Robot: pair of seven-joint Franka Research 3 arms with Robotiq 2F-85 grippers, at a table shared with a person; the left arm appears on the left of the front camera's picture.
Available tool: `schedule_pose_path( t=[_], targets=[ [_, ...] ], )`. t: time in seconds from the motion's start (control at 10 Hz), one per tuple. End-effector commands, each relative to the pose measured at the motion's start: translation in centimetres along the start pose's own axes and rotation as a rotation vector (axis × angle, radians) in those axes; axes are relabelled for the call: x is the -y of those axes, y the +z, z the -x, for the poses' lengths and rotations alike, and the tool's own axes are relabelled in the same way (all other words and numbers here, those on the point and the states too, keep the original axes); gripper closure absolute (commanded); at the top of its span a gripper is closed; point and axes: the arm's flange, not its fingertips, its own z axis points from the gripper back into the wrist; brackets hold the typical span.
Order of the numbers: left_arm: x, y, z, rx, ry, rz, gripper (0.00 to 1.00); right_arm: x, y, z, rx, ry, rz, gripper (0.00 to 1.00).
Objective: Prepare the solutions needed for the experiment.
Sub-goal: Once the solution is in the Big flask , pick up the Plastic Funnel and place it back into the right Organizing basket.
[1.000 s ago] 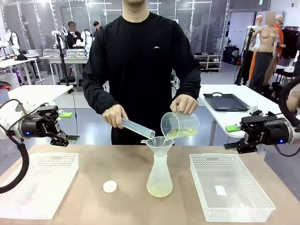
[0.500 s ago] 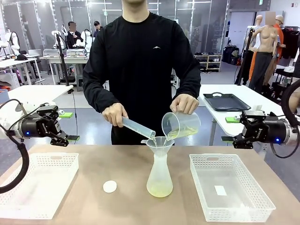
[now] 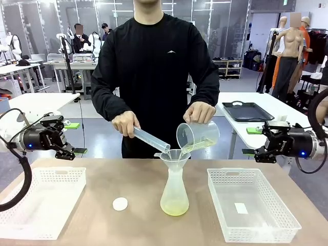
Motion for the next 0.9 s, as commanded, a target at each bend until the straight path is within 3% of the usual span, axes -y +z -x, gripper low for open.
schedule_pose_path(
  t=[0.0,0.8],
  targets=[
    [0.24,-0.04,0.05,-0.004,-0.004,0.004,0.00,-0.20,0.02,0.02,-0.003,0.005,0.000,0.12],
    [0.24,-0.04,0.05,-0.004,-0.004,0.004,0.00,-0.20,0.02,0.02,-0.003,0.005,0.000,0.12]
  ],
)
